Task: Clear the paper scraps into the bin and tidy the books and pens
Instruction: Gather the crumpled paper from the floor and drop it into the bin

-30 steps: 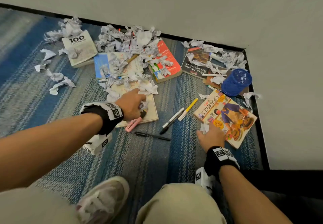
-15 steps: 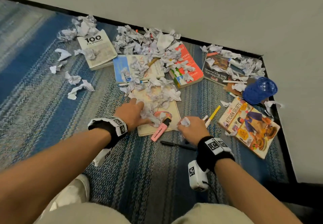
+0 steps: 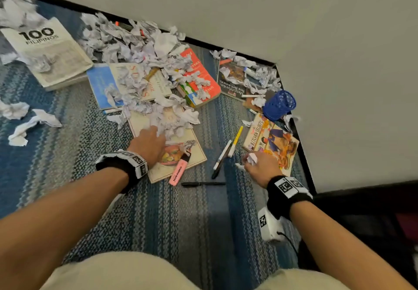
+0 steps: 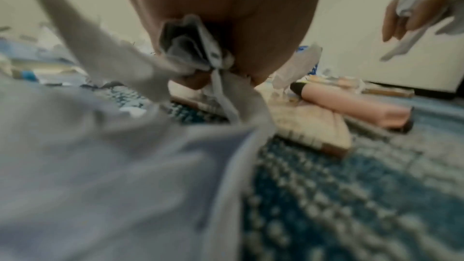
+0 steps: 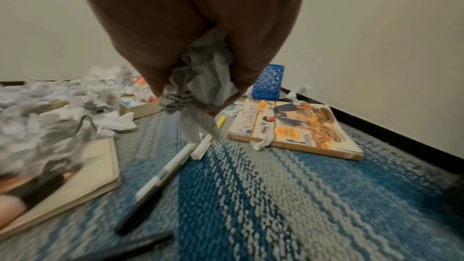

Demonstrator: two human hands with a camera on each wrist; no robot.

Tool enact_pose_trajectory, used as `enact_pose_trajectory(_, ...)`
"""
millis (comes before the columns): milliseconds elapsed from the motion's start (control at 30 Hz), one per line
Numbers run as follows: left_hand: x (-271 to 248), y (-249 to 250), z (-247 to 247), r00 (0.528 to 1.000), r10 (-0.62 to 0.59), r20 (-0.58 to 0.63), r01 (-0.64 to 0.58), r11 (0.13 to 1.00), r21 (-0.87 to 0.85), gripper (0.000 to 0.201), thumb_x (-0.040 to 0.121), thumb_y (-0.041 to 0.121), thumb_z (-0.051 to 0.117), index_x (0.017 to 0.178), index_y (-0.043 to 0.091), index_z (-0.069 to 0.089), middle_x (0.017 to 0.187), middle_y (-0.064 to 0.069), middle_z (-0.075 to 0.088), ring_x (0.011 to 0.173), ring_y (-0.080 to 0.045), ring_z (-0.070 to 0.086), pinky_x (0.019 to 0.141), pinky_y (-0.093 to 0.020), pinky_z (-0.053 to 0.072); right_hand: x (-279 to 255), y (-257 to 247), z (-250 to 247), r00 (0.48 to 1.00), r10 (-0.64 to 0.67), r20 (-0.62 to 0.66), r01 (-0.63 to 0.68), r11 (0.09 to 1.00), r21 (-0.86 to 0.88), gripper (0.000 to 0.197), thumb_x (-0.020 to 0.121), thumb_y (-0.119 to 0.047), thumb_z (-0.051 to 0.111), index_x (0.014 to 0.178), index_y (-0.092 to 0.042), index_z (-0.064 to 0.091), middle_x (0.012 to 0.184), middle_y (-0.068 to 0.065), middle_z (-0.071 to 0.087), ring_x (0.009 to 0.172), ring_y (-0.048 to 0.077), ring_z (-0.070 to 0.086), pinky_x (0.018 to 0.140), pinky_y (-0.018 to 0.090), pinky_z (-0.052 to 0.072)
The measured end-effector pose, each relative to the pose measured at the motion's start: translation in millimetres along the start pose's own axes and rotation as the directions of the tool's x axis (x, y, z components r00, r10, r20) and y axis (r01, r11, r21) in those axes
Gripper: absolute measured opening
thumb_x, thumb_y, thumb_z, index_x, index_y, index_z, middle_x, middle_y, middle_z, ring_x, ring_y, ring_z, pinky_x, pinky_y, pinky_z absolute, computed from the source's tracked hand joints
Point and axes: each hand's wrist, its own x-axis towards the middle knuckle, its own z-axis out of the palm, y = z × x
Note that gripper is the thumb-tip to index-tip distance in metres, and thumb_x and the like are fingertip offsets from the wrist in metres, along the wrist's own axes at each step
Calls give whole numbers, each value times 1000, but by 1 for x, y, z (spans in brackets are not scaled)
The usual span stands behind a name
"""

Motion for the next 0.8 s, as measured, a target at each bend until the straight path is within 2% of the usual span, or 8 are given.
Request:
enact_pose_trajectory(133, -1, -2, -33, 993, 114, 6, -114, 993, -15, 37, 95, 38, 48, 122, 11, 52, 122, -13, 44, 107, -33, 52, 83, -41, 48, 7, 7, -13, 995, 90, -51, -92, 995, -46, 45, 88, -37, 51, 123, -9, 58, 123, 18, 62, 112, 34, 56, 83, 32, 43)
enact_pose_trajectory(267, 19, 16, -87, 951, 308, -42, -294, 934, 202, 31, 90, 29, 53, 116, 12, 57, 116, -12, 50, 103, -32, 54, 79, -39, 45, 10, 24, -9, 979, 138, -149, -146, 989, -40, 43, 93, -35, 54, 125, -6, 55, 123, 20, 61, 117, 36, 53, 90, 36, 43)
enact_pose_trajectory(433, 42, 33, -122, 910, 409, 75, -410, 853, 324, 23, 88, 15, 56, 110, 9, 62, 111, -13, 53, 99, -32, 57, 71, -31, 40, 35, 50, 20, 976, 184, -118, -191, 980, -57, 50, 91, -23, 57, 138, -16, 42, 131, 20, 45, 117, 39, 49, 93, 38, 43)
enact_pose_trajectory(533, 50, 28, -144, 928, 362, 92, -368, 844, 390, 27, 89, 12, 52, 116, 9, 57, 115, -14, 51, 98, -32, 58, 70, -32, 44, 52, 57, 33, 986, 154, -69, -162, 978, -133, 54, 93, -15, 51, 143, -13, 32, 136, 19, 36, 110, 40, 53, 84, 39, 46)
enact_pose_trajectory(567, 52, 25, -151, 935, 335, 117, -353, 842, 407, 30, 90, 12, 51, 120, 9, 53, 117, -16, 50, 101, -33, 58, 71, -31, 42, 58, 59, 37, 987, 150, -51, -156, 978, -141, 56, 93, -15, 51, 145, -11, 28, 140, 19, 33, 112, 40, 52, 85, 39, 46)
enact_pose_trajectory(633, 54, 17, -161, 951, 275, 141, -309, 845, 437, 35, 91, 11, 48, 126, 9, 47, 114, -18, 54, 101, -34, 57, 70, -31, 39, 69, 65, 44, 989, 141, -34, -144, 981, -129, 63, 94, -23, 53, 147, -7, 23, 145, 20, 26, 119, 40, 48, 99, 44, 40)
enact_pose_trajectory(700, 52, 11, -165, 970, 211, 123, -244, 869, 430, 35, 91, 10, 48, 125, 7, 46, 109, -21, 58, 97, -35, 58, 70, -33, 41, 76, 68, 46, 991, 128, -31, -130, 988, -84, 64, 93, -32, 53, 144, -3, 28, 143, 20, 30, 123, 39, 46, 107, 51, 34)
enact_pose_trajectory(800, 38, 11, -151, 992, 73, 106, -101, 953, 287, 35, 92, 19, 54, 123, 6, 45, 108, -23, 59, 96, -37, 58, 69, -37, 43, 73, 54, 35, 997, 35, -65, -39, 998, -52, 51, 91, -31, 57, 128, 3, 47, 131, 22, 47, 120, 37, 47, 101, 44, 38)
